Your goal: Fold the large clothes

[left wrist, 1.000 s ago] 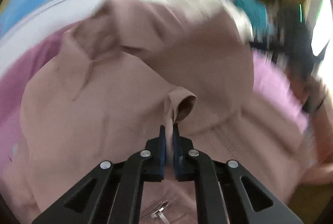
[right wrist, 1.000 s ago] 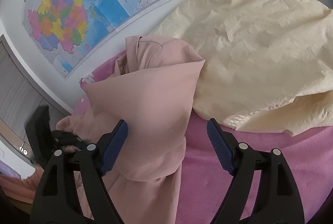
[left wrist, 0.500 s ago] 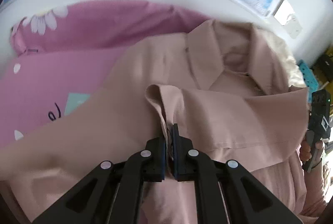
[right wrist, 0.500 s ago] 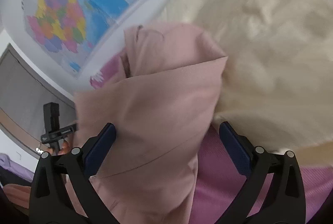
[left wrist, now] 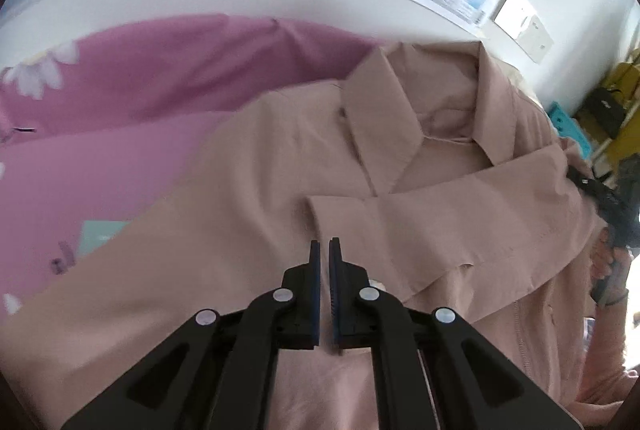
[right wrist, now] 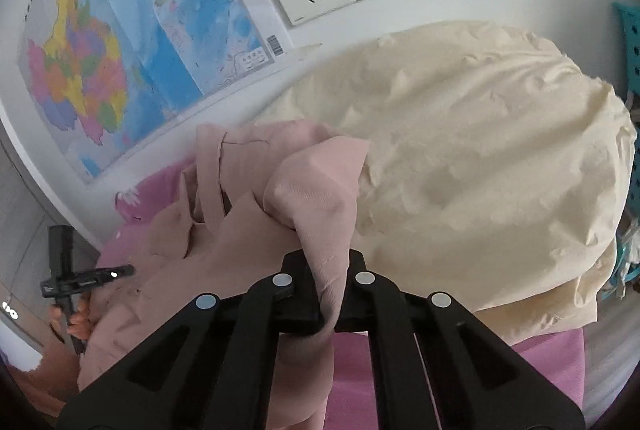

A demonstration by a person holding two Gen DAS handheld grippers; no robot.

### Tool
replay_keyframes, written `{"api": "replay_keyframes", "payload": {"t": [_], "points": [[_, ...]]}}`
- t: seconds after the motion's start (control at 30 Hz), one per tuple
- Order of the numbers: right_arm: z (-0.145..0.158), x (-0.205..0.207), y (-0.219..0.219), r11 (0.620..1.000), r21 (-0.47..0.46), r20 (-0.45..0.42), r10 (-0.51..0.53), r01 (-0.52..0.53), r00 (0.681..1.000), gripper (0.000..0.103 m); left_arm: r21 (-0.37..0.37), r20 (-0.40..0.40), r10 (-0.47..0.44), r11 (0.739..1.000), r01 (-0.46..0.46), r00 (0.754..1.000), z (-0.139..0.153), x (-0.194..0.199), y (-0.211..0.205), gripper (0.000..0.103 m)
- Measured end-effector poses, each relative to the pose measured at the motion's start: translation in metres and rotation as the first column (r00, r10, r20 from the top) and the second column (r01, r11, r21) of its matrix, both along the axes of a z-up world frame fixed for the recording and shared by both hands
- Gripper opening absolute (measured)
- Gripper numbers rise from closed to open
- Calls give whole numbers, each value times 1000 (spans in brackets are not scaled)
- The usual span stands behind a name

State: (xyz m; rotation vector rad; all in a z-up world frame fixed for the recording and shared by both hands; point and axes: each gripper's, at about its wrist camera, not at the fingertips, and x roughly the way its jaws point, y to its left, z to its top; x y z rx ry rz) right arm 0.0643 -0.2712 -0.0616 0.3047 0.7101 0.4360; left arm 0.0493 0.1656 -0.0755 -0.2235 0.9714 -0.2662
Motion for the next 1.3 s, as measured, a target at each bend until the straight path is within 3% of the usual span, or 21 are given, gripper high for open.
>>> {"api": "replay_keyframes", "payload": {"t": [0.07,0.13,0.17,0.2,0.27,0.4,0.47,0.53,0.57,0.6,0.67,0.77,0.83,0.97,1.0,1.07,1.2,1.3], "points": [[-19,12,2,998,-60,-71,-37,33,997,10,7,-14,-35,999,35,999,-7,4,-6,6],[-38,21,4,996,-78,-145,-56,44,988,28,-15,-33,-60,998,59,998,-12,6,-10,24],[-44,22,3,996,-74,-170,-61,49,984,42,-47,-40,-82,996,80,996,-13,6,-10,47],[-45,20,2,997,-57,-170,-57,48,984,51,-74,-38,-97,993,94,995,-11,4,-9,64],[-36,12,2,996,-59,-136,-70,63,988,65,-58,-15,-104,993,103,994,-7,-1,-7,65],[-1,-15,10,986,-131,10,-102,103,995,73,4,-40,-136,991,136,990,-11,4,-16,68],[9,-22,18,987,-138,48,-77,83,996,73,23,-51,-146,989,148,988,-17,9,-21,68],[15,-26,35,986,-164,70,-18,30,997,76,60,-53,-144,987,147,988,-22,15,-29,53],[16,-27,42,983,-182,75,-1,14,997,75,88,-37,-140,986,142,990,-21,17,-31,25],[16,-26,48,981,-192,72,19,-4,997,75,101,-28,-122,987,124,992,-20,20,-31,6],[15,-23,55,982,-184,68,44,-31,997,75,63,-2,-76,995,76,997,-12,21,-21,5],[17,-26,65,984,-166,67,74,-62,995,74,75,106,21,997,-29,994,8,9,1,5],[15,-29,76,980,-167,67,124,-111,990,71,64,103,63,996,-70,993,9,4,11,5],[-5,-25,113,944,-252,16,223,-212,975,58,82,44,62,994,-66,997,-8,1,15,11],[-10,-21,119,938,-263,0,233,-224,973,56,81,23,61,995,-63,998,-14,2,15,27],[-29,-7,134,921,-306,-59,235,-242,970,55,61,5,53,997,-53,999,-15,0,16,46],[-55,13,148,895,-385,-147,180,-224,973,52,92,76,60,994,-67,995,6,-21,26,62],[-52,11,152,889,-400,-163,168,-221,972,54,144,153,81,984,-103,985,27,-45,36,70]]}}
